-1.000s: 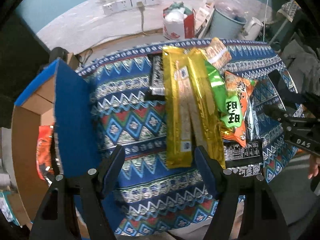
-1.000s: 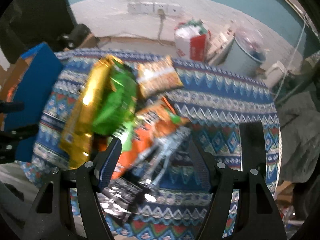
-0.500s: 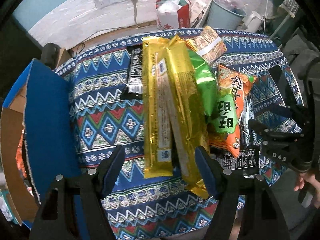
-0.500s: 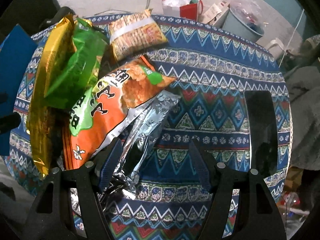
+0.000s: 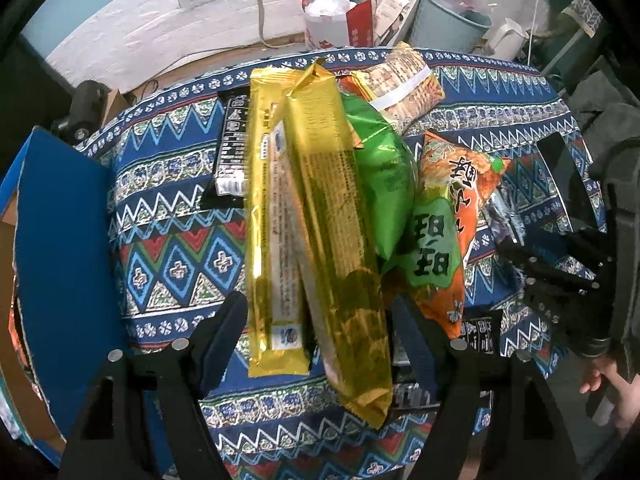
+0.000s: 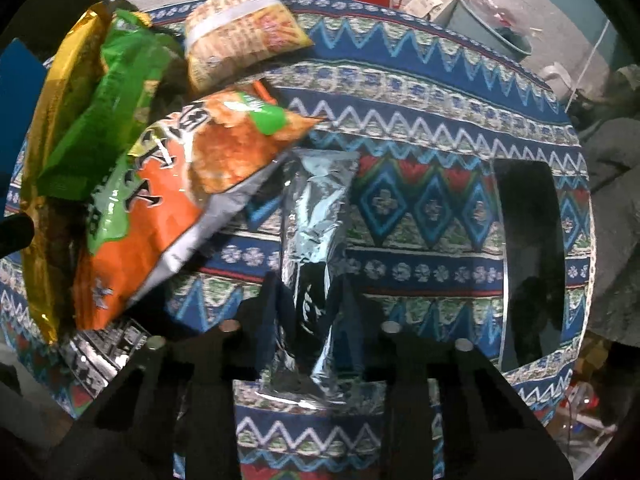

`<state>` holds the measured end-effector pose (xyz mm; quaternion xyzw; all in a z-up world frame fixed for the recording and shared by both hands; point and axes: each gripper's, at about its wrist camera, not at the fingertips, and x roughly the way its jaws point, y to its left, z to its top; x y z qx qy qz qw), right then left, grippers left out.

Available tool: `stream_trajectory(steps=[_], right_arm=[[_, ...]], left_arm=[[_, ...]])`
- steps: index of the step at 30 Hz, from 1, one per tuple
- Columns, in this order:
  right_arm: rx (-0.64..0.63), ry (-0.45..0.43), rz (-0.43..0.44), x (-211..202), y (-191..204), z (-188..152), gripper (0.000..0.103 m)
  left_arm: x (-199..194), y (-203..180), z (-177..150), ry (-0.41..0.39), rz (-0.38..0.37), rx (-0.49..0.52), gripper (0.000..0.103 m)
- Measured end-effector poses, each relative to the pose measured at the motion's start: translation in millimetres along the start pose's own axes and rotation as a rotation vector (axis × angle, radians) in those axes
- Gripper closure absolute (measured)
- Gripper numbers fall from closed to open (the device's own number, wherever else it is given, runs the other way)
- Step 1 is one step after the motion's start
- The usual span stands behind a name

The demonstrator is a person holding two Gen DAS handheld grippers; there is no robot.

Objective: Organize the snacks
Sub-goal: 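Grasp the long gold wafer pack with the left tool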

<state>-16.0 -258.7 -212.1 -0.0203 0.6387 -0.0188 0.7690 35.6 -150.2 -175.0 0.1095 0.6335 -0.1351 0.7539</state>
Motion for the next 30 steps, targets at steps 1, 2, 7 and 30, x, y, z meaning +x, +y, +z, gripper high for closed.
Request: stream_trajectory(steps=[1, 2, 7, 30], right_arm=[[0.005, -0.005, -0.004, -0.7, -5.7, -0.2, 0.073], [0.012, -0.008, -0.003, -0.9, -10.9, 0.0, 0.073], [0.05, -0.034, 0.034, -1.0, -29.4, 3.8, 0.073], [0.024, -0.109, -0.014, -29.7, -12.9, 5.0, 0.078]], left_arm=[[2.1, -1.5, 0.9, 0.002, 0.004, 0.001, 0.027], [4.7, -3.0, 1.8, 0.004, 0.009, 0.006, 0.027], [16.2, -5.9, 4.9, 0.008, 0.045, 0.023, 0.027], [-5.5, 19.1, -8.5, -0.08, 0.004, 0.037, 0.075]])
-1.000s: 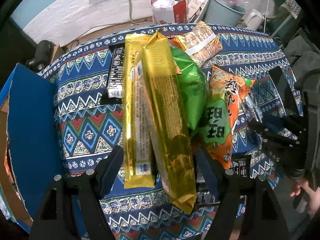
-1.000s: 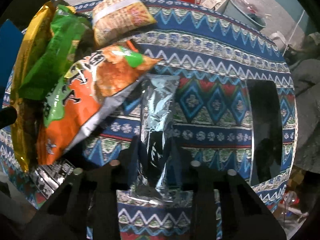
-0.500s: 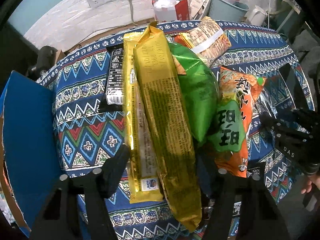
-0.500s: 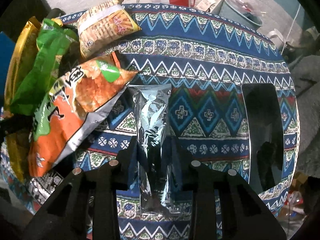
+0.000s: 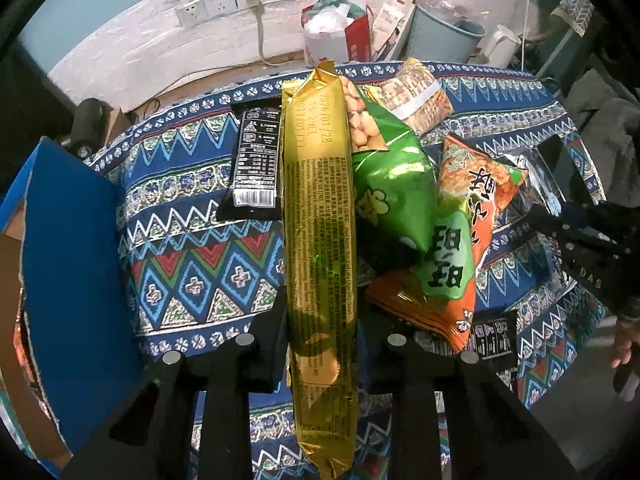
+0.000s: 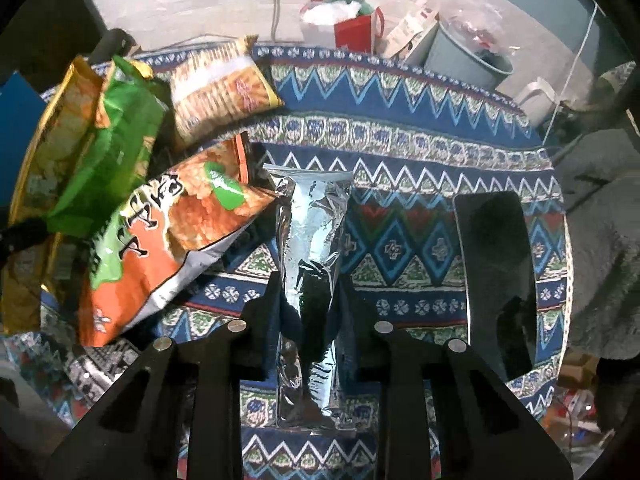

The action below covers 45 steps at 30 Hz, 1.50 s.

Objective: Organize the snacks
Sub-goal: 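Grasp the long gold wafer pack with the left tool, then release the gold pack into the box with the left tool while the right tool holds the silver bag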

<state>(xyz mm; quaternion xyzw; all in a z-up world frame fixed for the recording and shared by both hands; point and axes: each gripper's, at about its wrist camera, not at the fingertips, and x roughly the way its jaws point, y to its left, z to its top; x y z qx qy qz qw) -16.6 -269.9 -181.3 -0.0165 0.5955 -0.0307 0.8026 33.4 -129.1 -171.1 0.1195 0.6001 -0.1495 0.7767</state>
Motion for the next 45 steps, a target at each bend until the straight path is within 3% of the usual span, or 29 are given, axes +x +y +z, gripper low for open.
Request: stream_trajectory(steps=[22, 45], right_arm=[[-0.013, -0.157, 0.022, -74.6, 15.0, 15.6, 0.078], [-0.124, -0.239, 0.133, -117.9, 99.6, 52.9, 0.078]], left_arm=[[-70.0, 24.9, -19.3, -0.134, 0.02, 0.001, 0.075], [-121.0, 89.1, -37.4, -0.233, 0.077, -0.053, 0.075]])
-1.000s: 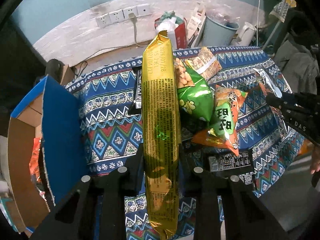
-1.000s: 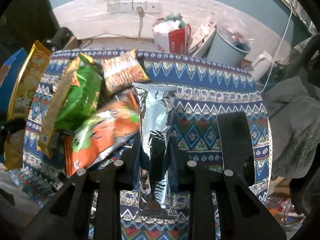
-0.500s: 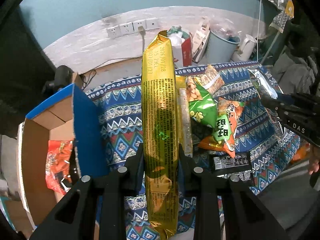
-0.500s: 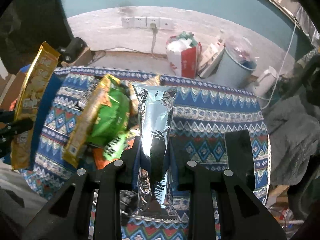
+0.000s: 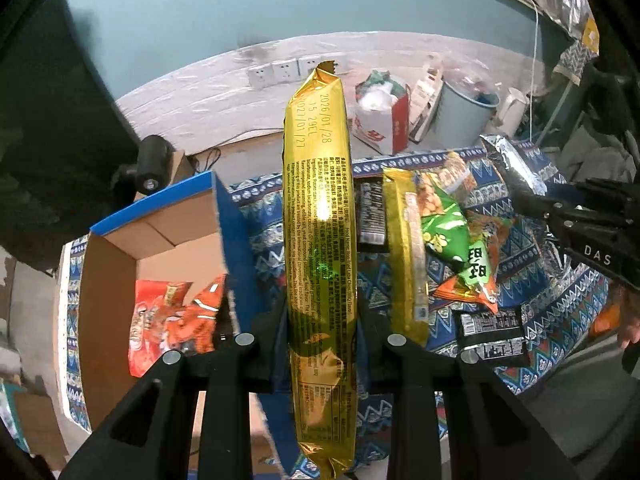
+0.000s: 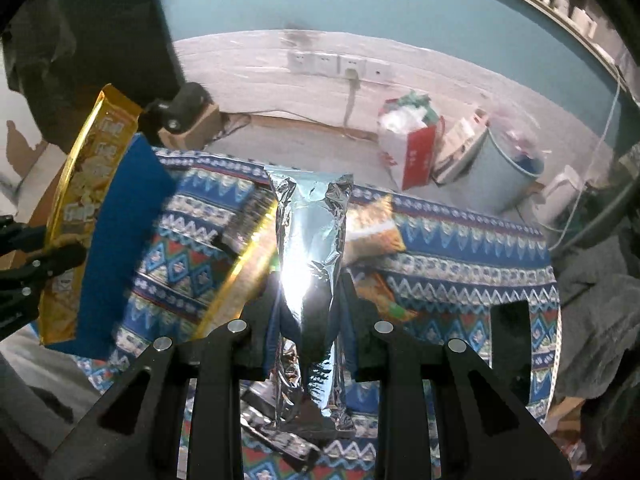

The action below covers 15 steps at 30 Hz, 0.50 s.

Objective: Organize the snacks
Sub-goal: 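Release the gold pack into the box with the left tool while the right tool holds the silver bag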

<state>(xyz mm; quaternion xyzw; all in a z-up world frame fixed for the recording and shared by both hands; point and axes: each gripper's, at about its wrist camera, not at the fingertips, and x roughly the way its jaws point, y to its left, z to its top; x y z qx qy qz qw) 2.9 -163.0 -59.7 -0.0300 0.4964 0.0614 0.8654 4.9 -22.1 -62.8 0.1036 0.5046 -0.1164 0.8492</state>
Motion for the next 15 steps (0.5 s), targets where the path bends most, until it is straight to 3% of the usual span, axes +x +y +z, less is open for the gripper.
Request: stream_trajectory(steps=[15], right_arm=[[-0.08, -0.004, 0.068, 6.2, 71.3, 33.6, 0.078]], left_arm=[[-20.4, 68.2, -10.7, -0.048, 0.045, -0.092, 0.075]])
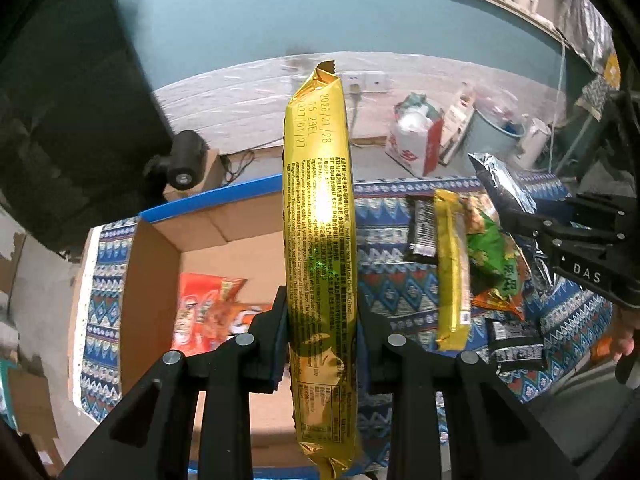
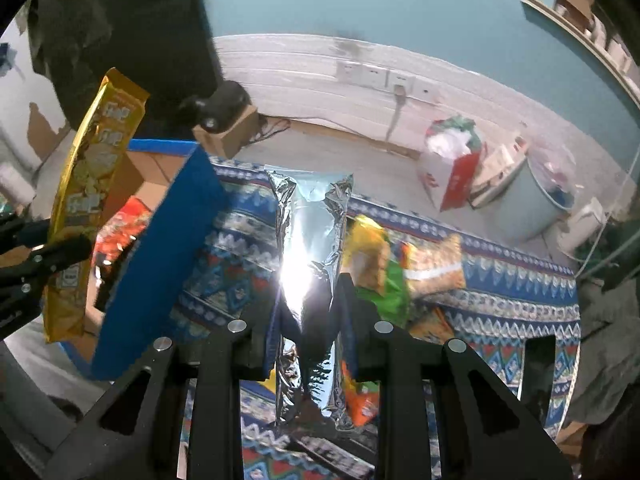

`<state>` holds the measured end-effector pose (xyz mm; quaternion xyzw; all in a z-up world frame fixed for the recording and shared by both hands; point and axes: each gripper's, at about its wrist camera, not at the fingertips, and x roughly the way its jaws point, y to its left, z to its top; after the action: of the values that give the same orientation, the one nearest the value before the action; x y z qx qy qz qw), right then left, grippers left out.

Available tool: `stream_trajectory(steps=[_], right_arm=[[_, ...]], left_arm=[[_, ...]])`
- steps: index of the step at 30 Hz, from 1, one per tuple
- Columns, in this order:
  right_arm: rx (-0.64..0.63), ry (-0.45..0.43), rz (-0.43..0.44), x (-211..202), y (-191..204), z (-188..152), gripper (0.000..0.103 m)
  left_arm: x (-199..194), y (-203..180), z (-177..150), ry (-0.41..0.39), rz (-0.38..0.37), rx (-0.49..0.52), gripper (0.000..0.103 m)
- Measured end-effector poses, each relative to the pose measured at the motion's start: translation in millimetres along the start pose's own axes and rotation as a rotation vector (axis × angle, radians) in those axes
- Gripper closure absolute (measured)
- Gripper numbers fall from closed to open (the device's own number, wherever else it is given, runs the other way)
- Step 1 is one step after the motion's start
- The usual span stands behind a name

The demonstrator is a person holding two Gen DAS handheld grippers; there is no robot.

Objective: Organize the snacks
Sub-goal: 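Release the gold pack into the box with the left tool while the right tool holds the silver bag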

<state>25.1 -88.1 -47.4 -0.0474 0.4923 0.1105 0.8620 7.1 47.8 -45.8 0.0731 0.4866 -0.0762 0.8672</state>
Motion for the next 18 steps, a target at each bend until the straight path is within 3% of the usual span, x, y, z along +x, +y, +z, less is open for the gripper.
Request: stream_trajectory(steps=[18], right_arm=[[-0.114, 0.02, 0.108, 30.1, 105.0, 42.3, 0.078]], left_arm=[[16.3, 75.2, -20.9, 0.05, 0.063, -0.097, 0.075]])
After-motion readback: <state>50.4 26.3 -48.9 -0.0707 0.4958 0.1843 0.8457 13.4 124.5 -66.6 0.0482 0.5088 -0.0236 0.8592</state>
